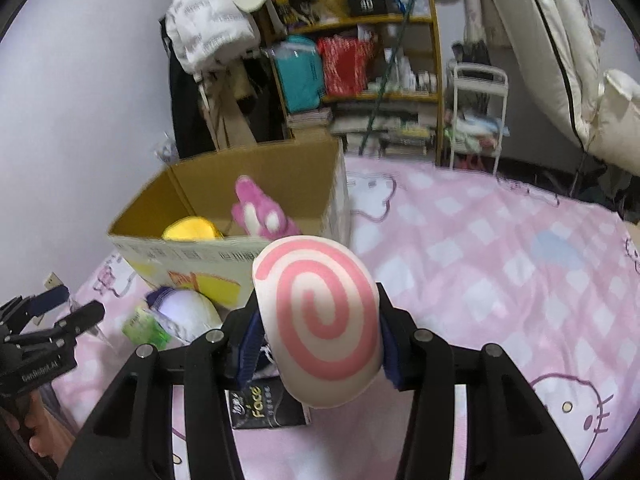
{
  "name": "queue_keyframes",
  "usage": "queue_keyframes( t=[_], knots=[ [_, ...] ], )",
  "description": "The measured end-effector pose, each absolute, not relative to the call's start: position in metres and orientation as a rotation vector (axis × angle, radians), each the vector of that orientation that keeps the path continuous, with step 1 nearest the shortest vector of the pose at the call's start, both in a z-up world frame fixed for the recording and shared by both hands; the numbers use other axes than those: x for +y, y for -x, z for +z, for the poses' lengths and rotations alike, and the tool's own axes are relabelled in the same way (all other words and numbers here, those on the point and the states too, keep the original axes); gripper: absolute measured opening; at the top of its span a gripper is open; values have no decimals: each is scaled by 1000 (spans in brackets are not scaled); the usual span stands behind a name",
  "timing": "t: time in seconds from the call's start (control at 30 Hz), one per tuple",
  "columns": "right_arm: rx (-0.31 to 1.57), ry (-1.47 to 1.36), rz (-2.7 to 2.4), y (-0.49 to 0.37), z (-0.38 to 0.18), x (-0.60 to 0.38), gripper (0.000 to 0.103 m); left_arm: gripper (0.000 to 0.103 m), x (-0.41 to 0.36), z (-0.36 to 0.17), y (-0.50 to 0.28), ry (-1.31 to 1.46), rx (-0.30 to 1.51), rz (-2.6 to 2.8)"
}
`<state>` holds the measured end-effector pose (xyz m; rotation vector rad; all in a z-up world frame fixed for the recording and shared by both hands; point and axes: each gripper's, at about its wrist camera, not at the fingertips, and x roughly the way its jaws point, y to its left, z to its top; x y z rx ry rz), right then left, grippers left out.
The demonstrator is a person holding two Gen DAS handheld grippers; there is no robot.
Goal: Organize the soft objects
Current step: 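Lift the plastic bag and swirl cushion and carry them over the box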
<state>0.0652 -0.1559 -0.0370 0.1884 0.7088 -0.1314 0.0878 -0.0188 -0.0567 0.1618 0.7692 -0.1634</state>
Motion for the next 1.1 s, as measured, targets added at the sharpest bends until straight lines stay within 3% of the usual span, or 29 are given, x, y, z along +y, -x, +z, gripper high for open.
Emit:
queue_keyframes(
  t=[0.4, 0.67, 1.1],
  knots=[
    [472, -143, -101, -45, 12, -142, 52, 76, -17, 6, -66, -201, 445, -194],
    [357, -126, -62, -44, 46, -136, 52, 76, -23, 37, -71, -220, 353, -199],
    [326, -100, -39, -81, 71, -140, 56, 77, -37, 62, -102, -179, 269, -215]
  ],
)
